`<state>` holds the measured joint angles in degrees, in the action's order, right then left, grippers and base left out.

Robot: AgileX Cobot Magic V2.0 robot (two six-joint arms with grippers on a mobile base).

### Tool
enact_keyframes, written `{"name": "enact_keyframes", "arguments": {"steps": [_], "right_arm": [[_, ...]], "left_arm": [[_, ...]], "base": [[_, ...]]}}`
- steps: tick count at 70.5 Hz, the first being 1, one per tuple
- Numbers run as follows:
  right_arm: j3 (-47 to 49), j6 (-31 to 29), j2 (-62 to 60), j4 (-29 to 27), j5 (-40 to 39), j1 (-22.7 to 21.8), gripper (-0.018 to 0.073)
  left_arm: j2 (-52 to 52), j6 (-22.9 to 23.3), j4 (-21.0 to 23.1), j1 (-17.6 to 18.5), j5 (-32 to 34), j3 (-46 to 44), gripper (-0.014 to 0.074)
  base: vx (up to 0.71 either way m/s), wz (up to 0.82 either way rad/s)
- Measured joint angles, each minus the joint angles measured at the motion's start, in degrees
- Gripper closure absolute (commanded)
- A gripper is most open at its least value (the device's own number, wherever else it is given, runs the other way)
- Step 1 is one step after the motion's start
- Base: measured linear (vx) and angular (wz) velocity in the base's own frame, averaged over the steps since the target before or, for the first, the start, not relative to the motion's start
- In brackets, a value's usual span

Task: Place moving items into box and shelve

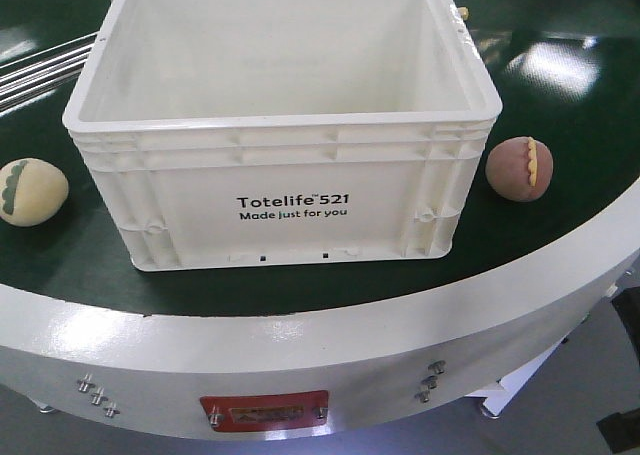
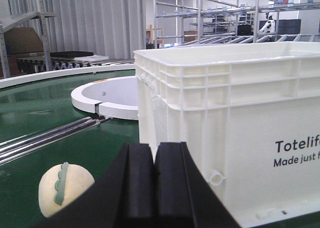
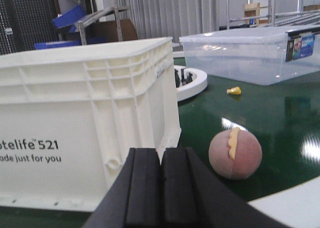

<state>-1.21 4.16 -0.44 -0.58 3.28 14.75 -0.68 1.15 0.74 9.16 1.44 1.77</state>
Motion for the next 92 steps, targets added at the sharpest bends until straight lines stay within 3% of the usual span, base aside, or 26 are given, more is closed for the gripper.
{"name": "enact_keyframes", "arguments": {"steps": [11,20,49,69,92], "right_arm": [[6.17,0.00,4.83,0.00,5.23,0.00,0.0574],[12.98,0.00,14.26,0.00,6.67,0.00,0.0574],[37.48,0.00,48.03,6.01,4.29,0.16,0.0574],[40.38,0.00,56.59,7.20,-7.68,0.16,0.0574],[40.38,0.00,56.90,7.20,-9.27,0.16,0.0561]], "left_arm": [[2.69,1.58,0.07,0.00,-0.15,-0.98,0.0622],[9.08,1.58,0.07,0.00,-1.44,-7.86,0.0622],[45.79,1.58,-0.39,0.00,-1.00,-35.21,0.0622],[57.08,1.58,-0.39,0.00,4.09,-41.04,0.0622],[57.92,1.58,-0.39,0.00,7.28,-41.04,0.0621]], "base": [[0.00,0.00],[0.00,0.00],[0.00,0.00],[0.00,0.00],[0.00,0.00]]}}
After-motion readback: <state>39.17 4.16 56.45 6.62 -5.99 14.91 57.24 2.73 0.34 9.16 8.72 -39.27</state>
